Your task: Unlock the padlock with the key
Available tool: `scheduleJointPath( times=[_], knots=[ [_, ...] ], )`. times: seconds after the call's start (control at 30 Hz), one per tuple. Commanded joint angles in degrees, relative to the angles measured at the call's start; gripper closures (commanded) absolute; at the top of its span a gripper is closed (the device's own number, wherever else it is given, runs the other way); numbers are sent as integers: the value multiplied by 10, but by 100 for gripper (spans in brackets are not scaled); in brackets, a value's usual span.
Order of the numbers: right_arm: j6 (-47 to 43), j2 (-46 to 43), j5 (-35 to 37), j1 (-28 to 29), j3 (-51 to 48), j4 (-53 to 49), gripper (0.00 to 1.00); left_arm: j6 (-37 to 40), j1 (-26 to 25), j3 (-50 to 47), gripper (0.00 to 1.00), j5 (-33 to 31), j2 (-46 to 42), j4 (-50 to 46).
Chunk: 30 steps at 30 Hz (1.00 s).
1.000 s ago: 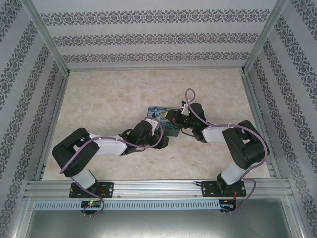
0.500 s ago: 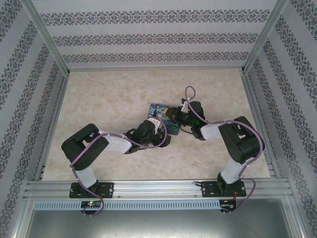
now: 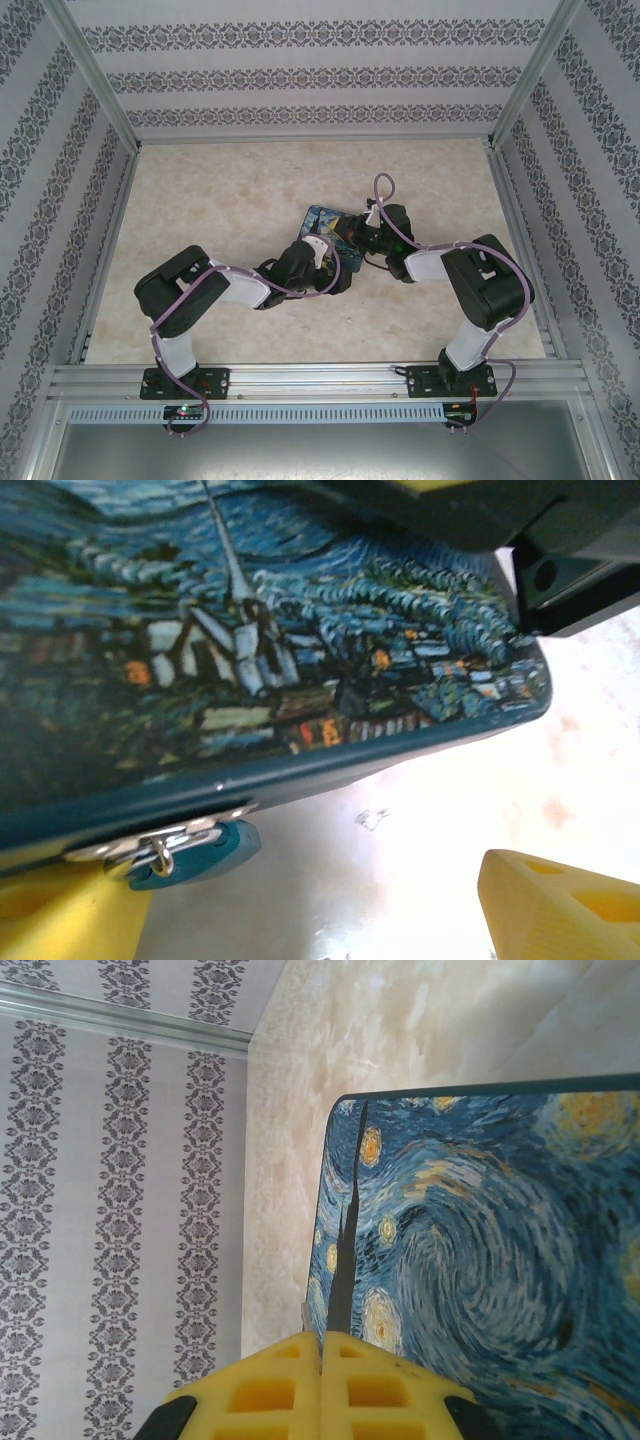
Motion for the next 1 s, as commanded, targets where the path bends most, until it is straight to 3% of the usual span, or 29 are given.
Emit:
scheduleJointPath(
  times=[0.0,0.43,0.97],
  knots=[
    [-4,13,0,-6,-5,8,100,-51,8,-8,16,32,8,66],
    [-2,16,0,-6,-9,18,100,-174,24,-58,16,35,39,211],
    [2,21,-2,-8,-8,28,100,-189,12,-88,22,29,-5,213]
  ],
)
